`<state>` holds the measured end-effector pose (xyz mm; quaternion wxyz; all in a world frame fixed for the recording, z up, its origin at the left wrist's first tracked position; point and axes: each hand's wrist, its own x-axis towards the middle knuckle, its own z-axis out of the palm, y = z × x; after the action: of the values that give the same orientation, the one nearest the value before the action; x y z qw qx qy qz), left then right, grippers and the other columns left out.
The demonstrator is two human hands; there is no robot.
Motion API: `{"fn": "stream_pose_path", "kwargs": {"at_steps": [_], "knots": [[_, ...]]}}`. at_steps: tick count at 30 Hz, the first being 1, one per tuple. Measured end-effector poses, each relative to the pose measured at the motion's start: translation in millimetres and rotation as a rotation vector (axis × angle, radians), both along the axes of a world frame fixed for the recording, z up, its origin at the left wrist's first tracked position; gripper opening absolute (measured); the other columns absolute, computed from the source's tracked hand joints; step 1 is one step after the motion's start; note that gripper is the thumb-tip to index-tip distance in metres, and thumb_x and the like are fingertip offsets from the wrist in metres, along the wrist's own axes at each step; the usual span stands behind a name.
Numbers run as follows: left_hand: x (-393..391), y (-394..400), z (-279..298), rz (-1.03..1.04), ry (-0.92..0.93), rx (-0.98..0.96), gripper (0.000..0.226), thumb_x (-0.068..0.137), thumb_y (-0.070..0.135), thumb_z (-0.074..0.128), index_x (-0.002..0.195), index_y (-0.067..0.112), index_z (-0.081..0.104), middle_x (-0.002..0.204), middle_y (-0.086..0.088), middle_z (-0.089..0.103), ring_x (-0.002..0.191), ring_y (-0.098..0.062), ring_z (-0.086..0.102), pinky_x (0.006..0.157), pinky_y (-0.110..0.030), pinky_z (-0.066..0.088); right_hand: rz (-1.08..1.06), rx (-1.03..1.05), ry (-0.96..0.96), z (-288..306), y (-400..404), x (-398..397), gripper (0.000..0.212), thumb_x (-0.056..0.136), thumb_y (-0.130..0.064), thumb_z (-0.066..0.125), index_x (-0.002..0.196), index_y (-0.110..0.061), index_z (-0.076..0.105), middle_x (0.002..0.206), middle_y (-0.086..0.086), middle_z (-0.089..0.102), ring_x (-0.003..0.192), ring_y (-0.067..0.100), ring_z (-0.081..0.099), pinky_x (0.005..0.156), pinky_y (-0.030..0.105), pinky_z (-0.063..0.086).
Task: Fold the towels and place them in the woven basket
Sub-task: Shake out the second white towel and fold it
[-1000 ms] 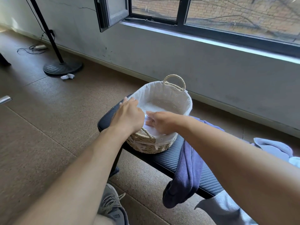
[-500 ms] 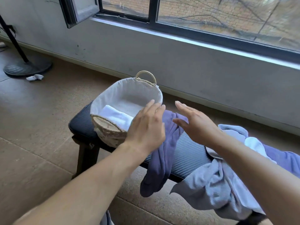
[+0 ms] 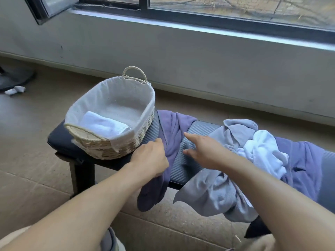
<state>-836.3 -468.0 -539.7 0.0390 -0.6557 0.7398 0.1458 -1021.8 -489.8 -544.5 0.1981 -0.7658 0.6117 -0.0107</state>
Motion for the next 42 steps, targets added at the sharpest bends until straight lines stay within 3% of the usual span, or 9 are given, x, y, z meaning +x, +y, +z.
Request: {"fn": "stream_pose_path", "kwargs": {"at_steps": [4, 9, 15, 24, 27, 32, 36, 40, 42], "knots": [[-7, 1, 3, -0.042, 0.021, -0.132, 0.026, 0.094, 0.027, 0.055, 0.116, 0.018, 0.044, 0.124, -0.007, 0.058, 0.115, -0.033, 0.057, 0.081, -0.037, 0.038, -0.082, -0.032, 0.077, 5, 0, -19, 0.058, 0.095, -0.039, 0.064, 0.144, -0.017, 0.044, 0.146, 0.007, 0.052, 0.136, 0.028, 0.047, 0.107, 0.044, 0.042], [-26, 3, 1, -0.225, 0.207, -0.238, 0.053, 0.093, 0.040, 0.061, 0.141, 0.022, 0.046, 0.138, 0.003, 0.049, 0.128, -0.021, 0.046, 0.105, -0.037, 0.040, -0.200, 0.028, 0.168, 19, 11, -60, 0.058, 0.092, -0.040, 0.066, 0.143, -0.018, 0.048, 0.139, 0.004, 0.057, 0.126, 0.028, 0.054, 0.102, 0.042, 0.048], [-50, 11, 5, -0.386, 0.418, -0.172, 0.052, 0.094, 0.039, 0.063, 0.142, 0.028, 0.047, 0.144, 0.014, 0.047, 0.137, -0.008, 0.039, 0.111, -0.027, 0.032, -0.354, 0.086, 0.244, 40, 31, -96, 0.048, 0.083, -0.044, 0.075, 0.120, -0.018, 0.061, 0.090, -0.002, 0.064, 0.088, 0.022, 0.061, 0.070, 0.031, 0.048], [-63, 12, 8, -0.391, 0.534, -0.207, 0.045, 0.094, 0.038, 0.064, 0.137, 0.030, 0.051, 0.140, 0.016, 0.051, 0.131, -0.006, 0.046, 0.106, -0.026, 0.037, -0.401, 0.009, 0.383, 45, 45, -119, 0.021, 0.091, -0.013, 0.058, 0.107, -0.015, 0.071, 0.112, 0.009, 0.069, 0.095, 0.024, 0.064, 0.062, 0.025, 0.042], [-61, 14, 9, -0.404, 0.567, -0.223, 0.047, 0.094, 0.040, 0.065, 0.138, 0.030, 0.051, 0.140, 0.016, 0.053, 0.131, -0.004, 0.047, 0.108, -0.026, 0.038, -0.454, -0.147, 0.155, 61, 50, -115, 0.019, 0.090, -0.007, 0.051, 0.095, -0.020, 0.063, 0.102, 0.002, 0.064, 0.094, 0.024, 0.056, 0.071, 0.030, 0.045], [-55, 9, 12, -0.339, 0.736, -0.278, 0.061, 0.093, 0.037, 0.069, 0.147, 0.031, 0.041, 0.139, 0.016, 0.055, 0.124, 0.001, 0.052, 0.108, -0.032, 0.045, -0.346, -0.489, -0.468, 87, 63, -78, 0.026, 0.089, 0.000, 0.060, 0.086, -0.025, 0.064, 0.078, -0.009, 0.065, 0.073, 0.005, 0.059, 0.060, 0.010, 0.041], [-46, 2, 21, -0.327, 0.842, -0.388, 0.074, 0.090, 0.035, 0.073, 0.153, 0.034, 0.035, 0.147, 0.020, 0.042, 0.135, 0.007, 0.038, 0.110, -0.008, 0.026, -0.033, -0.405, -0.885, 84, 63, -53, 0.021, 0.087, 0.004, 0.071, 0.087, -0.015, 0.064, 0.084, 0.003, 0.069, 0.079, 0.022, 0.066, 0.077, 0.036, 0.053], [-36, -6, 24, -0.392, 0.935, -0.358, 0.040, 0.085, 0.045, 0.073, 0.124, 0.038, 0.065, 0.142, 0.016, 0.054, 0.140, -0.004, 0.040, 0.114, -0.023, 0.031, 0.060, -0.268, -1.100, 82, 60, -42, 0.025, 0.084, 0.012, 0.072, 0.094, -0.009, 0.063, 0.087, 0.005, 0.071, 0.085, 0.018, 0.070, 0.080, 0.032, 0.056], [-34, -6, 26, -0.358, 0.977, -0.329, 0.011, 0.087, 0.039, 0.071, 0.098, 0.036, 0.072, 0.113, 0.022, 0.066, 0.116, 0.002, 0.056, 0.099, -0.019, 0.042, 0.011, -0.286, -1.093, 78, 56, -40, 0.029, 0.084, 0.011, 0.073, 0.096, -0.013, 0.064, 0.090, 0.005, 0.074, 0.089, 0.020, 0.073, 0.081, 0.037, 0.059]]}}
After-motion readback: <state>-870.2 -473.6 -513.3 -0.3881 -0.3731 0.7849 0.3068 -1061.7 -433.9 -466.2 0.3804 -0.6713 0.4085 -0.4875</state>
